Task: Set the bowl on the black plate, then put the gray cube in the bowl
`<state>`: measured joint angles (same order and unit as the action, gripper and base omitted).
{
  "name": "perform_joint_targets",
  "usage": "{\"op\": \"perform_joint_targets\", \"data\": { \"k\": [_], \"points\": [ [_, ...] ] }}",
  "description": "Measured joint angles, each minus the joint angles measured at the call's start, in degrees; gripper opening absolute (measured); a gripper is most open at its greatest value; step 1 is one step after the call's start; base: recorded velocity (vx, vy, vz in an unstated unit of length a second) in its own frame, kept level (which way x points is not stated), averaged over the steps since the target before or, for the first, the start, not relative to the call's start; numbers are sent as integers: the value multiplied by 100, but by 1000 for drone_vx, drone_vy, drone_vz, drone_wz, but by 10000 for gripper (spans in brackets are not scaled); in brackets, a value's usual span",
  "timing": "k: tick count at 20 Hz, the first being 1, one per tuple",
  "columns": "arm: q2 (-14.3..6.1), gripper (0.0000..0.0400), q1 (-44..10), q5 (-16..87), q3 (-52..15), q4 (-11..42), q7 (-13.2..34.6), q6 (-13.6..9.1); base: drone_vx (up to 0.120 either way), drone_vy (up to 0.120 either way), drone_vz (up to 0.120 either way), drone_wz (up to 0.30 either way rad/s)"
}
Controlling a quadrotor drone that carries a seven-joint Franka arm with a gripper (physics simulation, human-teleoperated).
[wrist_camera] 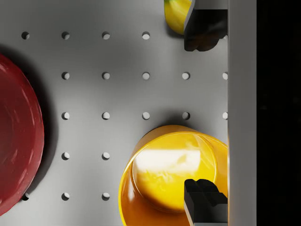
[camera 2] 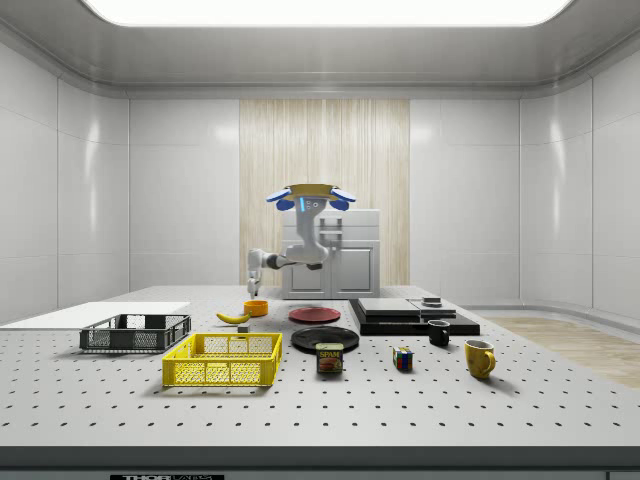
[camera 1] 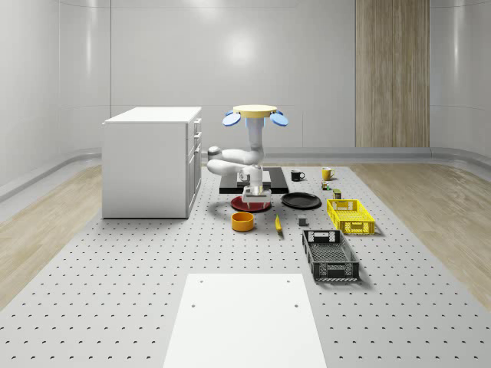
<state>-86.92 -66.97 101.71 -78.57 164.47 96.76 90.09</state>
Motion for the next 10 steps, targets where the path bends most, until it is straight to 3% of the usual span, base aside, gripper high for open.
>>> {"op": "perform_joint_targets", "data": {
  "k": [10],
  "points": [
    [-104,400,312,24,54,-26,-335,120,0,0,0,0]
  ]
}}
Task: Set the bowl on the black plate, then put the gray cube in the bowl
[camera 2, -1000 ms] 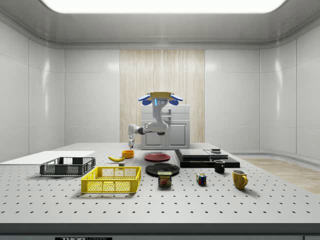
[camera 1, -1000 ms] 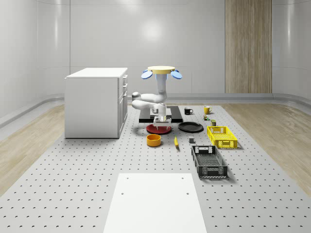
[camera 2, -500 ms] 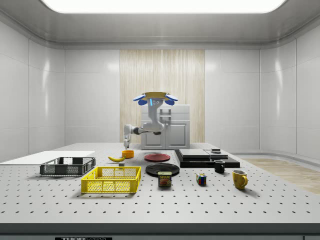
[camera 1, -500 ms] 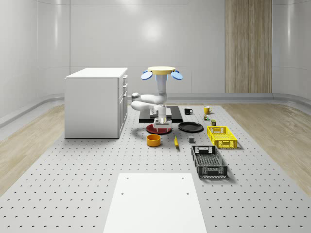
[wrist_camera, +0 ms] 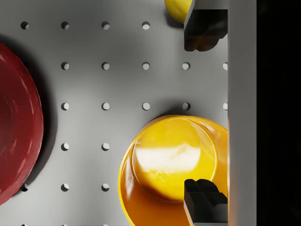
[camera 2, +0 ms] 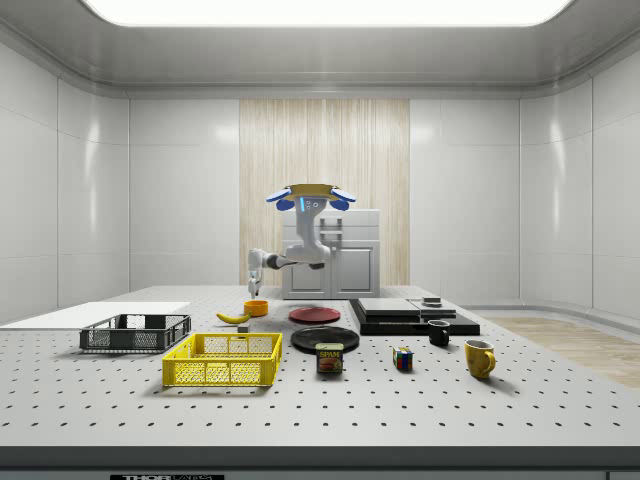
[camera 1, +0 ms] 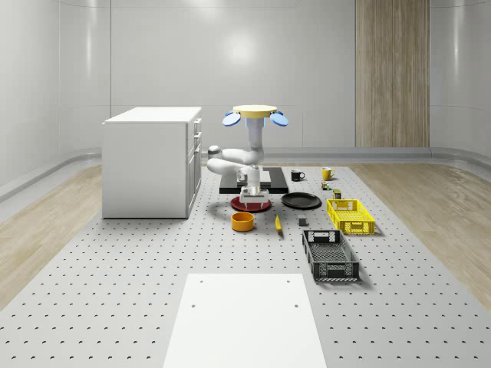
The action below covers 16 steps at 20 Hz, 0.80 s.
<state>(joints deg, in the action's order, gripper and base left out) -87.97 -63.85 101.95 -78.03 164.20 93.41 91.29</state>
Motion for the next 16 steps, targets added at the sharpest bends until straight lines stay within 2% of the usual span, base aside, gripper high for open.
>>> {"op": "perform_joint_targets", "data": {
  "k": [10,16],
  "points": [
    [-63,400,-51,686,742,-183,-68,315,0,0,0,0],
    [-52,400,-90,911,978,-260,-77,399,0,0,0,0]
  ]
}}
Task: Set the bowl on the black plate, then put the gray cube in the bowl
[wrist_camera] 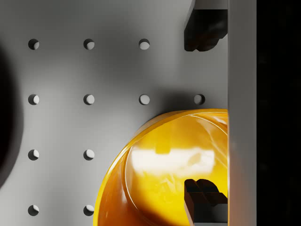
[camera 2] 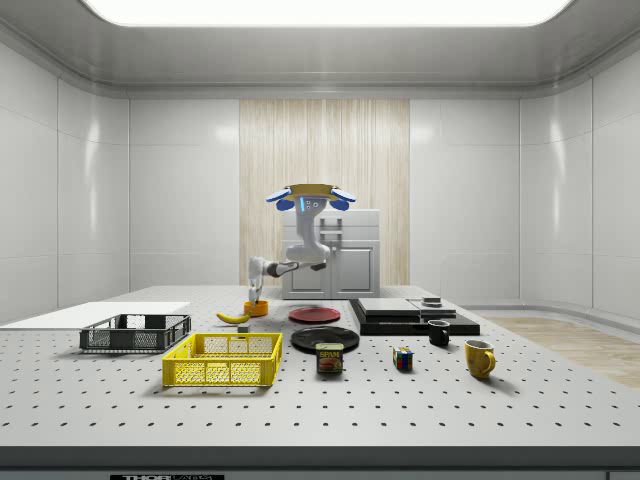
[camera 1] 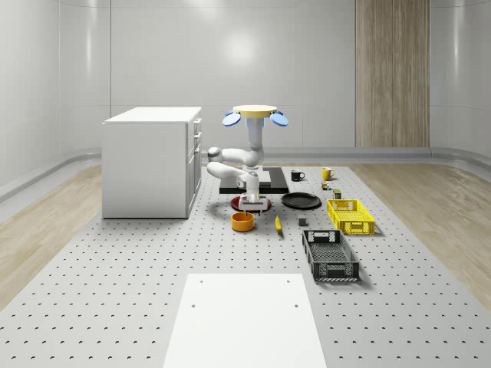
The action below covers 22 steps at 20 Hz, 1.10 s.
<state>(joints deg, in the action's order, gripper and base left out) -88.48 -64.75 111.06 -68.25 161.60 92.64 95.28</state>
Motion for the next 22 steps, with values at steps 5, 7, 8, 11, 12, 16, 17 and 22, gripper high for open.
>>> {"op": "perform_joint_targets", "data": {
  "k": [5,7,8,11,12,16,17,22],
  "points": [
    [24,400,-31,107,109,-52,-4,29,0,0,0,0],
    [62,400,-106,112,109,-127,3,21,0,0,0,0],
    [81,400,-145,110,104,-165,6,15,0,0,0,0],
    [120,400,-225,106,93,-243,13,5,0,0,0,0],
    [129,400,-244,105,91,-260,16,2,0,0,0,0],
    [161,400,-318,109,87,-298,56,-15,0,0,0,0],
    [165,400,-328,110,87,-303,61,-17,0,0,0,0],
    [171,400,-320,107,84,-320,37,-18,0,0,0,0]
  ]
}}
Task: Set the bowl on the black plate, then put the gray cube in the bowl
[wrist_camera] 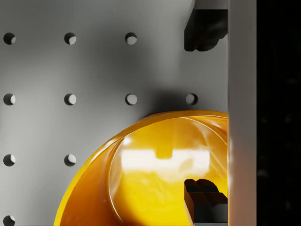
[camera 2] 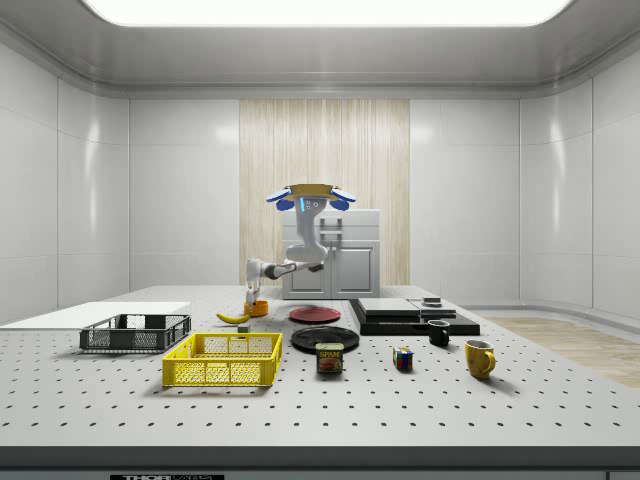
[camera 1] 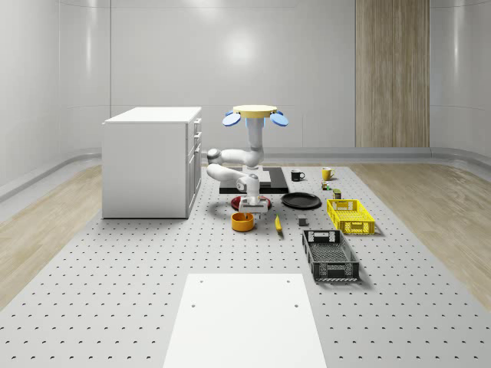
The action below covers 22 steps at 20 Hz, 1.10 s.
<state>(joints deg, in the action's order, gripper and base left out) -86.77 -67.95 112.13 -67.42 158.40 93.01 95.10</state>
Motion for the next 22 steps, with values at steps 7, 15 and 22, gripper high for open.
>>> {"op": "perform_joint_targets", "data": {
  "k": [7,15,22],
  "points": [
    [5,152,13,0,-1,-7,-19,-3,0,0,0,0],
    [12,107,17,2,-1,-8,-24,-8,0,0,0,0],
    [2,101,76,-264,-288,96,-23,-133,0,0,29,0]
  ]
}}
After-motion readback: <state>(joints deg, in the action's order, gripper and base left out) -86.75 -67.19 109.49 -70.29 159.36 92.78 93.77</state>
